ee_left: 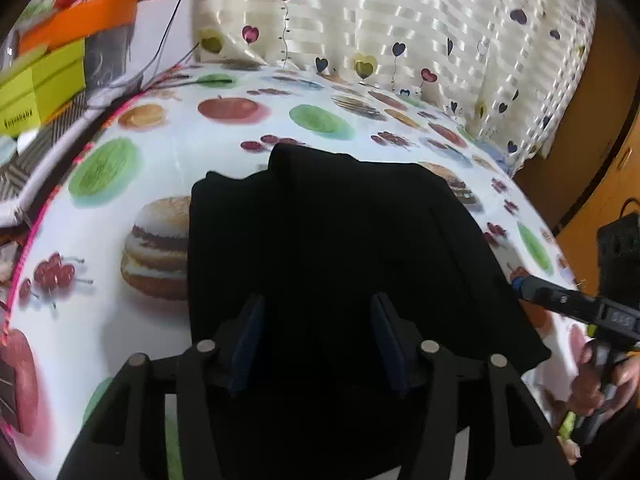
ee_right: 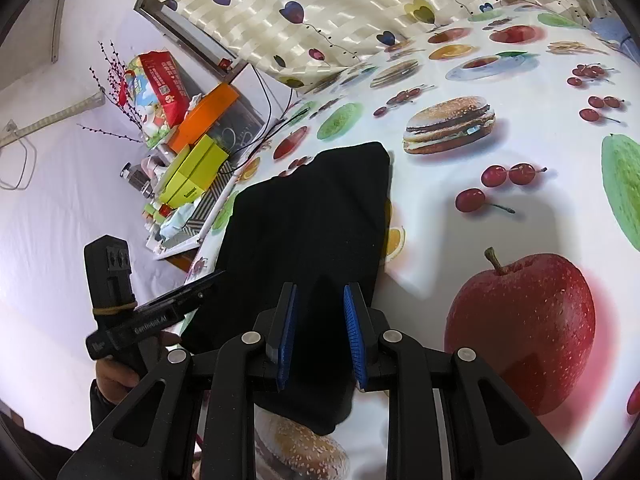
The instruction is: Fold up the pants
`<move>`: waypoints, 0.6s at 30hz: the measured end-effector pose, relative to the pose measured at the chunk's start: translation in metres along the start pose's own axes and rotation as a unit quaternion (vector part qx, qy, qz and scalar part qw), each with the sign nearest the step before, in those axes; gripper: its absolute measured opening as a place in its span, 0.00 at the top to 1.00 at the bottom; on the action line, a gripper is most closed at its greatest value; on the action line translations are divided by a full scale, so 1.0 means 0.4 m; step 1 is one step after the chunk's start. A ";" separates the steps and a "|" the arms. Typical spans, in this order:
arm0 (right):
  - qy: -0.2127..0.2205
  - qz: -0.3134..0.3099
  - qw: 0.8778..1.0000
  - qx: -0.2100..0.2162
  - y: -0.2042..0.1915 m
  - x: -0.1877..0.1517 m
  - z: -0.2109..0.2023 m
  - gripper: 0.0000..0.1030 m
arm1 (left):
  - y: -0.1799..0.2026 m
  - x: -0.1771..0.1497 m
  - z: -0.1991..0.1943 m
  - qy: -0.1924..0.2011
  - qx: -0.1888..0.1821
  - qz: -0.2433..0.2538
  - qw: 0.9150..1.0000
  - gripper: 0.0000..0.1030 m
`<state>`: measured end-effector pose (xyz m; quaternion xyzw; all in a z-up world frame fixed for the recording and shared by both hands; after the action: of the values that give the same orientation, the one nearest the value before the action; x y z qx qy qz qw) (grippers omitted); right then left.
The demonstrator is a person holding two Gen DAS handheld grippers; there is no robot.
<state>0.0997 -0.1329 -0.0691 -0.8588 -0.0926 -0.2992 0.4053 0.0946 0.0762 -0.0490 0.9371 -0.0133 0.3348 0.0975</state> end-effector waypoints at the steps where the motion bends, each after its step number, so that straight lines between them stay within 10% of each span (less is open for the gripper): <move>1: 0.000 0.000 1.000 0.000 0.000 -0.001 0.000 0.76 | 0.003 0.002 0.003 0.000 0.008 0.003 1.000 0.42; 6: 0.001 0.001 1.000 0.001 0.001 -0.001 0.000 0.76 | 0.018 0.003 0.001 0.009 0.052 0.022 0.998 0.51; 8: 0.001 0.001 1.000 0.000 0.002 -0.001 0.000 0.76 | 0.003 0.015 -0.020 0.024 0.093 0.024 0.995 0.95; 18: 0.006 0.002 1.000 0.001 0.001 -0.001 -0.013 0.76 | 0.002 0.031 -0.129 0.074 -0.012 -0.049 0.996 0.97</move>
<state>0.0973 -0.1372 -0.0669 -0.8567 -0.0888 -0.3041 0.4070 0.0720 0.0857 -0.0019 0.9081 0.0357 0.3979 0.1258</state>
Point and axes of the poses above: each gripper's, at about its wrist camera, not at the fingertips, and z roughly the way its jaws point, y to its right, x to its top, the point moved 8 cm from there along z, roughly the way its jaws point, and after that the axes turned 3 degrees about x, right-handed, at the moved point
